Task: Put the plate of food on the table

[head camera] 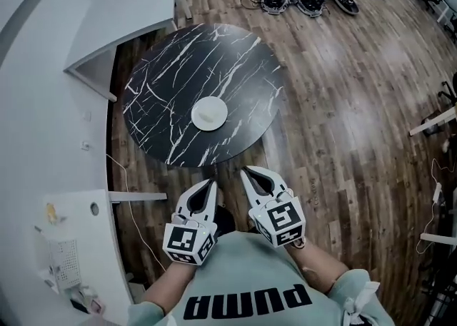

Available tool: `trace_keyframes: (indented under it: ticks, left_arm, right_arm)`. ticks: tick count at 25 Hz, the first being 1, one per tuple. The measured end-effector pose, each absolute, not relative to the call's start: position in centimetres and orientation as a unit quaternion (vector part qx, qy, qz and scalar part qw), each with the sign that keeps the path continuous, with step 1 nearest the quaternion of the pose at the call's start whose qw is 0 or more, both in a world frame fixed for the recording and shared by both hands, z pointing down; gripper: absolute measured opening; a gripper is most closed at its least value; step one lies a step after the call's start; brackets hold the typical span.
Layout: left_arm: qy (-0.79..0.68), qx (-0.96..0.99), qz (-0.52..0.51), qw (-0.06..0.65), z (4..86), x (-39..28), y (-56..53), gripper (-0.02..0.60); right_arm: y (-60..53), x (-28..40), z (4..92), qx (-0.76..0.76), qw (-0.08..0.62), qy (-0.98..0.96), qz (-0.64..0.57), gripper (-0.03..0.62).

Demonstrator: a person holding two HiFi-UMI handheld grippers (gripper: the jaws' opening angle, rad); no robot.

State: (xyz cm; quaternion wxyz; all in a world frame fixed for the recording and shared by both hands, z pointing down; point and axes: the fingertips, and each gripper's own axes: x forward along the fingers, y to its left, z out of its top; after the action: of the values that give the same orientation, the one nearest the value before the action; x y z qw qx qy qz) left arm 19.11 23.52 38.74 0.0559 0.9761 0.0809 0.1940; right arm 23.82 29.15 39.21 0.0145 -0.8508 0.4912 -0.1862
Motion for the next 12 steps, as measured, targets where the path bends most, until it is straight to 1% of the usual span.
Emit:
trace_keyframes:
  ticks: [4, 12]
  left_arm:
    - [0.072, 0.979, 0.185, 0.047, 37.2, 17.4, 24.3, 0.006]
    - [0.070, 0.986, 0.150, 0.006, 34.6, 12.8, 24.1, 0.006]
  right_arm:
    - [29.3, 22.1, 37.7, -0.847, 0.024, 0.502, -0.174, 0.009]
    - [28.7, 17.5, 35.5, -0.854, 0.008, 0.500, -0.143, 0.009]
